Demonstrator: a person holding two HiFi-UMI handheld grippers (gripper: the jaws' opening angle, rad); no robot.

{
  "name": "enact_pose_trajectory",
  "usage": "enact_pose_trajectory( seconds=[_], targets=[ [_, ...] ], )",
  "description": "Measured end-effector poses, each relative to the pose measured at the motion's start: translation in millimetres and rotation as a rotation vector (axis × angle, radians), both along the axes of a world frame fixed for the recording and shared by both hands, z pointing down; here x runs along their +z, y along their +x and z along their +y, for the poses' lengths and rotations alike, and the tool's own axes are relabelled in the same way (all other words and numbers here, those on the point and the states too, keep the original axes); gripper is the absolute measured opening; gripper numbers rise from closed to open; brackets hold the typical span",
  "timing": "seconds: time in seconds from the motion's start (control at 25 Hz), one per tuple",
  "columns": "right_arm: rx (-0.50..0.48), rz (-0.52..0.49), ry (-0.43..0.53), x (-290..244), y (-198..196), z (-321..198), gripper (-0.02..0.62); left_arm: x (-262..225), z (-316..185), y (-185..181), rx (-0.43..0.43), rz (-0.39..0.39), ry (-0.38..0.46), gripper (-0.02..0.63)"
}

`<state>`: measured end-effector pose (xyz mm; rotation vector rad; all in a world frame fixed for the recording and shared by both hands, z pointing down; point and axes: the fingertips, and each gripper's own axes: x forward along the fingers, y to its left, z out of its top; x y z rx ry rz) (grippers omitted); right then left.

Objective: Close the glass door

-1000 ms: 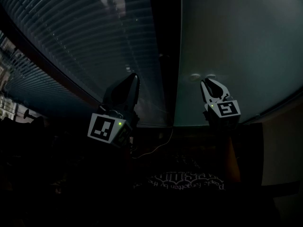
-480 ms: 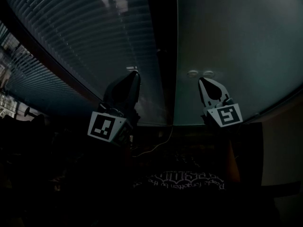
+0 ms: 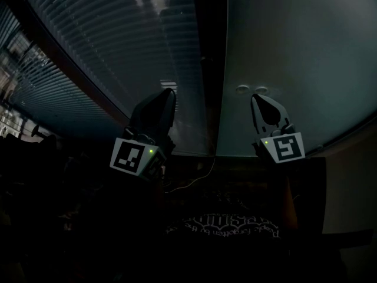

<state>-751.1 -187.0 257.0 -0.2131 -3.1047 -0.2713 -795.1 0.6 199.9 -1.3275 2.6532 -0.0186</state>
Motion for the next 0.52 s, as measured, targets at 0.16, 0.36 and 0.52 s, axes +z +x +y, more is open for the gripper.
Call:
enact_pose_trajectory(
  seconds=[0.16,0.36,0.52],
  targets=[
    [0.000,-0.027,-0.010,-13,5,1,0.002,0,3,3,-0.012,0.006,-0.004,0.002],
    [-0.006,-0.065,-0.001,-33,10,5,0.002,1,6,8,-0.021,0.010,-0.004,0.002],
    [-0.011,-0.079,0.002,-42,7,4,0.002,0,7,7,-0.024,0.012,-0.004,0.002]
  ],
)
